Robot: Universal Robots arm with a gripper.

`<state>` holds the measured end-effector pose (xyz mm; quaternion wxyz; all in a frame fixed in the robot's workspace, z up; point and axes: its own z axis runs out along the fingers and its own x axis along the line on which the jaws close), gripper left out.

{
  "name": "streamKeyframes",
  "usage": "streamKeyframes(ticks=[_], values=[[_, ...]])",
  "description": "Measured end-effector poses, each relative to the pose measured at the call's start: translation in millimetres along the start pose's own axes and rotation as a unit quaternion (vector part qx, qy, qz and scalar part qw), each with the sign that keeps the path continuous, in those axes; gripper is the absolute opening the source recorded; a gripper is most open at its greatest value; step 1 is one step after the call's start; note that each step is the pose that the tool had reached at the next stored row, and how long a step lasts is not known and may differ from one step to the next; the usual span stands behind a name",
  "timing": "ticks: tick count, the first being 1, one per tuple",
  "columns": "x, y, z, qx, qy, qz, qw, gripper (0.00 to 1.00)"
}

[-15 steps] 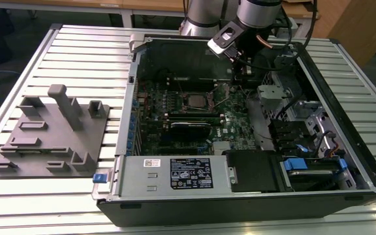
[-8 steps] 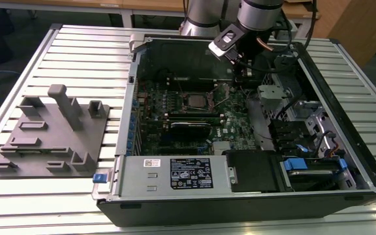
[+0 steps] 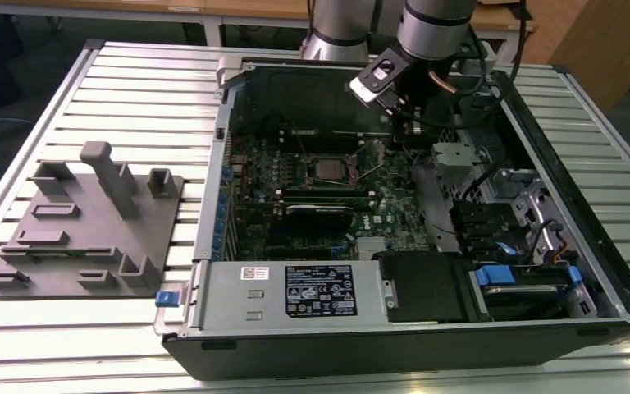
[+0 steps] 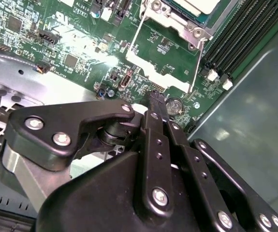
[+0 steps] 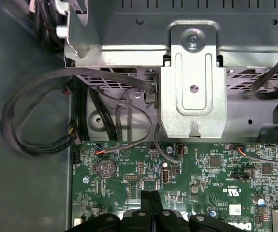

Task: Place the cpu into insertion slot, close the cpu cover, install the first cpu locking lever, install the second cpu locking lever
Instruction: 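Close the cpu cover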

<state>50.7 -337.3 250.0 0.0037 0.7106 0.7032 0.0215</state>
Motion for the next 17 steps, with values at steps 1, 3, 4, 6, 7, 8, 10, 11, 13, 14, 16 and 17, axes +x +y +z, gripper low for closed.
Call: streamKeyframes(ticks=[1, 3, 4, 6, 7, 8, 10, 11, 13, 14, 16, 17], values=[[0.0, 0.0, 1.3, 0.0000, -0.0001, 0.000, 1.00000, 0.11], [-0.1, -0.1, 3.8, 0.0000, -0.0002, 0.000, 1.00000, 0.11], [-0.1, -0.1, 4.7, 0.0000, -0.0003, 0.000, 1.00000, 0.11], [-0.1, -0.2, 6.3, 0.0000, -0.0003, 0.000, 1.00000, 0.11], [-0.2, -0.2, 6.7, 0.0000, -0.0003, 0.000, 1.00000, 0.11], [-0.2, -0.2, 6.8, 0.0000, -0.0004, 0.000, 1.00000, 0.11], [-0.2, -0.2, 6.8, 0.0000, -0.0004, 0.000, 1.00000, 0.11], [-0.2, -0.2, 6.9, 0.0000, -0.0004, 0.000, 1.00000, 0.11], [-0.2, -0.2, 7.0, 0.0000, -0.0003, 0.000, 1.00000, 0.11], [-0.2, -0.2, 7.0, 0.0000, -0.0003, 0.000, 1.00000, 0.11], [-0.2, -0.3, 7.0, 0.0000, -0.0003, 0.000, 1.00000, 0.11], [-0.2, -0.8, 7.1, 0.0000, -0.0002, 0.000, 1.00000, 0.11]])
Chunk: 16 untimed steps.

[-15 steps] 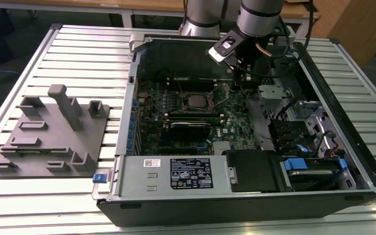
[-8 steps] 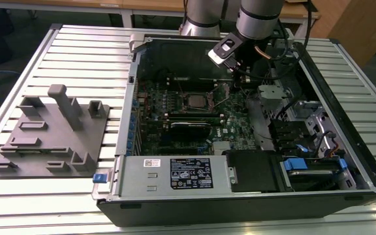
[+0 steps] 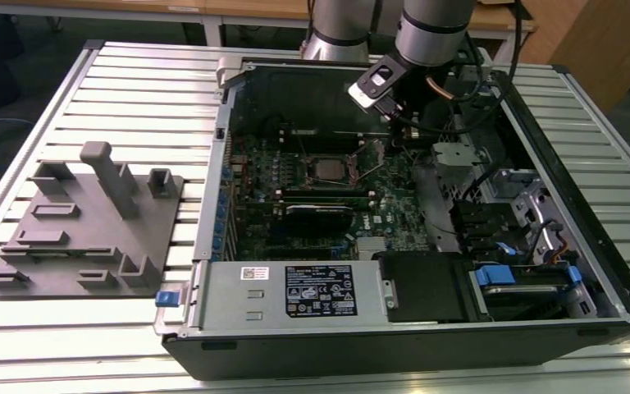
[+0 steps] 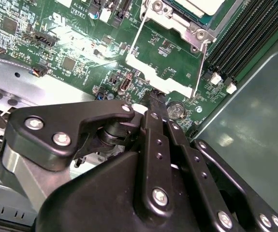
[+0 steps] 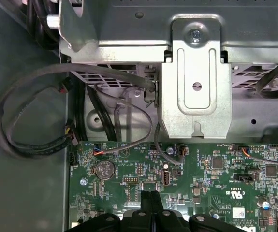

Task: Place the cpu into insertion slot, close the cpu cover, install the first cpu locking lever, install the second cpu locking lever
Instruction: 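Close the cpu cover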

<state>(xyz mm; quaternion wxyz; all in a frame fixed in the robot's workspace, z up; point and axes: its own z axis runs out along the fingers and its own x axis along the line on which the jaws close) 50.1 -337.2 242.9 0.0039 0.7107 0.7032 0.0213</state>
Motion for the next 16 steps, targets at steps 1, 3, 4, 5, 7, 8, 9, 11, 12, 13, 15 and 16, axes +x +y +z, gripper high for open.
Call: streamKeyframes(ticks=[1, 3, 4, 5, 7, 8, 9, 11, 12, 13, 15, 16], values=[[0.0, -0.8, 0.0, 0.0000, 0.0000, 0.000, 1.00000, 0.11], [0.0, -3.1, -0.1, 0.0000, -0.0001, 0.000, 1.00000, 0.11], [0.0, -4.6, -0.2, -0.0001, -0.0001, 0.000, 1.00000, 0.11], [0.0, -6.3, -0.2, -0.0002, -0.0001, 0.000, 1.00000, 0.11], [-0.1, -10.1, -0.4, -0.0007, -0.0001, 0.000, 1.00000, 0.11], [-0.1, -12.0, -0.4, -0.0009, -0.0001, 0.000, 1.00000, 0.11], [-0.1, -13.9, -0.5, -0.0012, -0.0001, 0.000, 1.00000, 0.11], [-0.2, -17.7, -0.6, -0.0017, 0.0000, 0.000, 1.00000, 0.11], [-0.2, -19.7, -0.7, -0.0019, 0.0000, 0.000, 1.00000, 0.11], [-0.2, -21.7, -0.8, -0.0021, -0.0001, 0.000, 1.00000, 0.11], [-0.3, -26.3, -0.9, -0.0026, 0.0000, 0.000, 1.00000, 0.11], [-0.3, -28.7, -1.0, -0.0028, 0.0000, 0.000, 1.00000, 0.11]])
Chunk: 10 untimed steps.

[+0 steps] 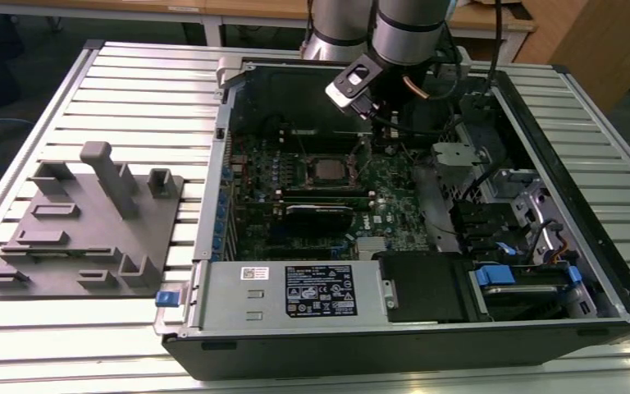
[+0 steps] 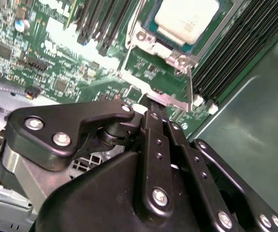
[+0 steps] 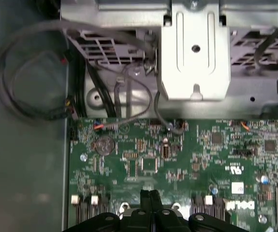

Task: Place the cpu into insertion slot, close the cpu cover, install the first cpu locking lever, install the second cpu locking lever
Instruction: 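Close the cpu cover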

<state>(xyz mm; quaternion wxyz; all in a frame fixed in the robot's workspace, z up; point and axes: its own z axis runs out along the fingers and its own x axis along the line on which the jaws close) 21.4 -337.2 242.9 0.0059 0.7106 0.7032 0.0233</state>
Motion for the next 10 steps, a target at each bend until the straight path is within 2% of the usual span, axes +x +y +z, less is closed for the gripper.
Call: streamKeyframes(ticks=[10], values=[[-0.3, -29.7, -1.3, -0.0056, 0.0000, 0.000, 0.99998, 0.11]])
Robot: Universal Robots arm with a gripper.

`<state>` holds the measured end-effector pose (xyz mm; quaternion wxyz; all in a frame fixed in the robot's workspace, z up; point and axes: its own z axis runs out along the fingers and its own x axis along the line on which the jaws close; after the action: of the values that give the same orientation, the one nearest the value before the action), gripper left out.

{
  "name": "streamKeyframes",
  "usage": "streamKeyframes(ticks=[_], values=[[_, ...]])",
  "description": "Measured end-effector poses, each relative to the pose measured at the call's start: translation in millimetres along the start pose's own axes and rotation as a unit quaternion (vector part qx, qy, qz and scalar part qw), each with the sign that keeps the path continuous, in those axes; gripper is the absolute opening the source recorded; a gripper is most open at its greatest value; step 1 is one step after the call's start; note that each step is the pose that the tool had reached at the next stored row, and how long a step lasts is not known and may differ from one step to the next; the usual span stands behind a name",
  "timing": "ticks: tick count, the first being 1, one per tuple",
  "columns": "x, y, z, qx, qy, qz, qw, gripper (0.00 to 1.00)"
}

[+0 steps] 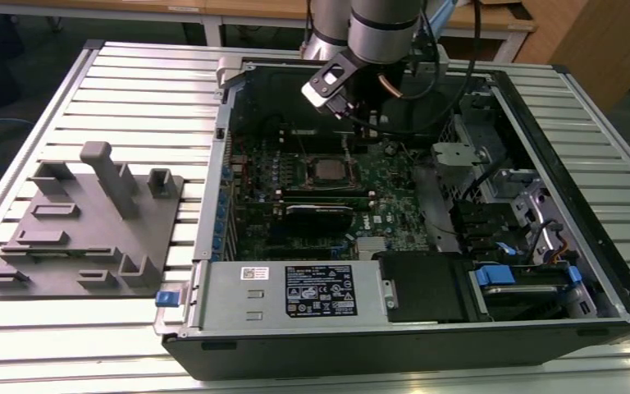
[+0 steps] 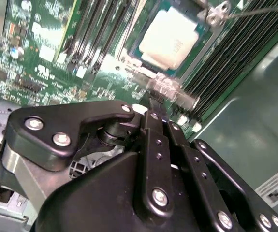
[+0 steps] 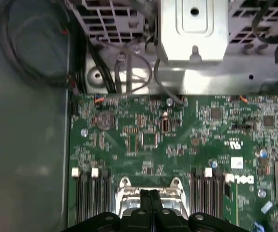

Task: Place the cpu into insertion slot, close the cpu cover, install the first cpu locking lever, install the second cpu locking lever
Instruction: 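Close the cpu cover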

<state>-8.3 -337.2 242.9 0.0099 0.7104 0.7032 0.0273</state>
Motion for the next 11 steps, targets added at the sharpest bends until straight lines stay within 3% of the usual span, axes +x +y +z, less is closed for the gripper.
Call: streamKeyframes(ticks=[3, 9, 10, 11], values=[[-0.1, -5.4, -0.2, -0.0009, 0.0001, 0.000, 1.00000, 0.11], [-0.1, -5.7, -0.3, -0.0007, 0.0001, 0.000, 1.00000, 0.11], [-0.1, -5.7, 0.0, 0.0017, 0.0002, 0.000, 1.00000, 0.11], [-0.1, -5.7, 0.1, 0.0072, 0.0001, 0.000, 0.99997, 0.11]])
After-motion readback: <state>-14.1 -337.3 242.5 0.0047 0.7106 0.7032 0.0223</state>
